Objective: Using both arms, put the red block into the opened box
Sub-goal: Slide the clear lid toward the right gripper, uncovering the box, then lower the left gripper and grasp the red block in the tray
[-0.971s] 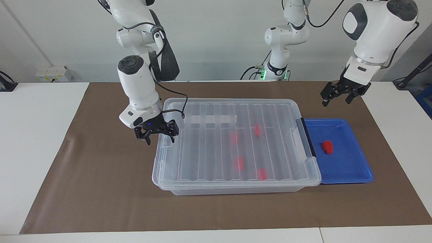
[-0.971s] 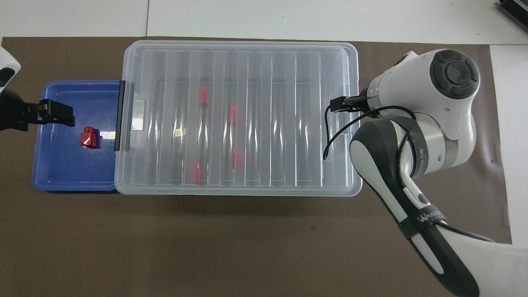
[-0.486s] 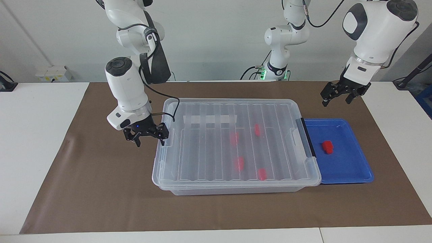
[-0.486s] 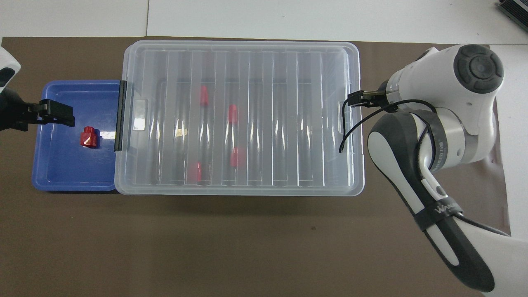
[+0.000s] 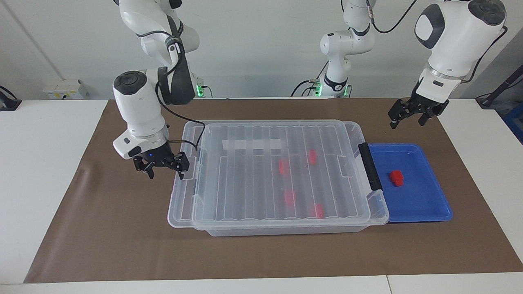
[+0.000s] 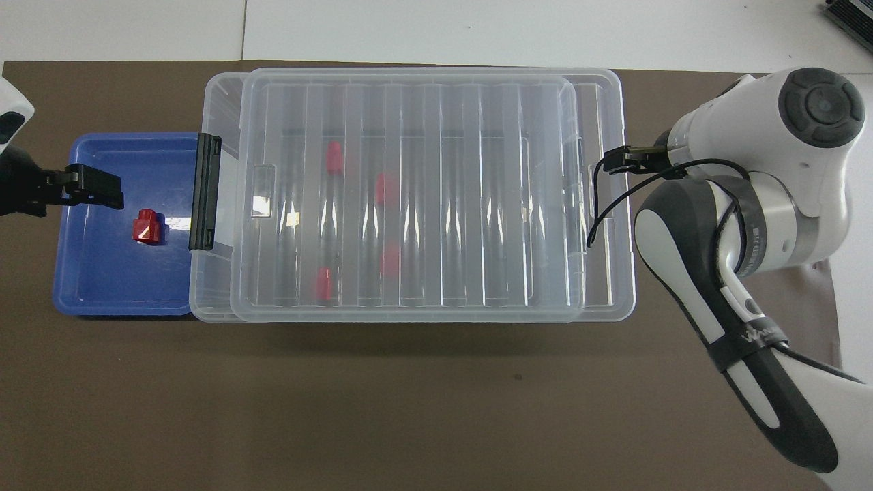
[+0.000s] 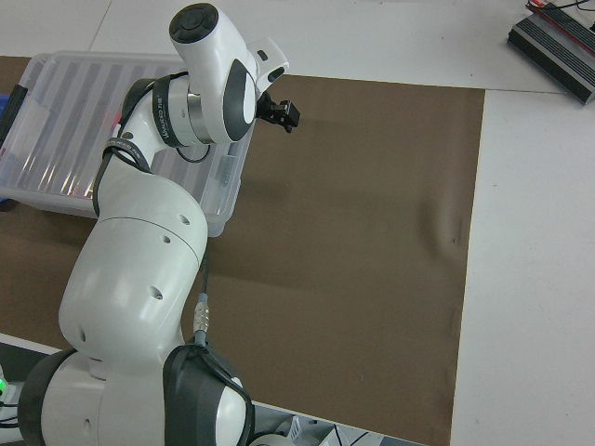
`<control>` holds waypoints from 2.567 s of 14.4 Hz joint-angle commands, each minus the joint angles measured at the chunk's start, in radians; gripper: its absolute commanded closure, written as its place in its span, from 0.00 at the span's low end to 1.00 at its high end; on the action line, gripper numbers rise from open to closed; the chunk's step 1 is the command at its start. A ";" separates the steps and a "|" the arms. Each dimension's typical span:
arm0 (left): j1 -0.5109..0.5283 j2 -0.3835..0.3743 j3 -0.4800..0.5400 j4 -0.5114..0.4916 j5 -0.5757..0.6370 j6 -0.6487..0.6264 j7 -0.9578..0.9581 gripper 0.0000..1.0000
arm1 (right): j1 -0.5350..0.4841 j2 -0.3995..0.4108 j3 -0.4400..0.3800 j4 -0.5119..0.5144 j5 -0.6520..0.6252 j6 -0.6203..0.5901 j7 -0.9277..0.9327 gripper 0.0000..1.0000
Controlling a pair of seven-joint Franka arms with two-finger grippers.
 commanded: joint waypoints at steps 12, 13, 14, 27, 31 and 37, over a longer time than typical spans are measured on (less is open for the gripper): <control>-0.011 -0.006 0.005 -0.001 0.014 -0.003 -0.017 0.00 | -0.196 -0.025 0.004 0.011 -0.072 -0.105 -0.158 0.00; -0.011 -0.006 0.005 -0.001 0.016 -0.003 -0.017 0.00 | -0.202 -0.026 0.003 0.011 -0.072 -0.111 -0.162 0.00; -0.012 -0.006 0.005 -0.001 0.016 -0.003 -0.017 0.00 | -0.215 -0.029 0.001 0.011 -0.072 -0.116 -0.164 0.00; 0.087 -0.003 0.016 -0.322 0.004 0.389 0.054 0.00 | -0.206 -0.092 0.029 0.064 -0.079 -0.217 -0.156 0.00; 0.118 0.054 0.016 -0.368 0.004 0.513 0.057 0.00 | -0.204 -0.169 0.047 0.100 -0.047 -0.312 -0.113 0.00; 0.144 0.172 0.018 -0.428 0.005 0.656 0.131 0.00 | -0.195 -0.299 0.065 0.077 -0.032 -0.518 0.032 0.00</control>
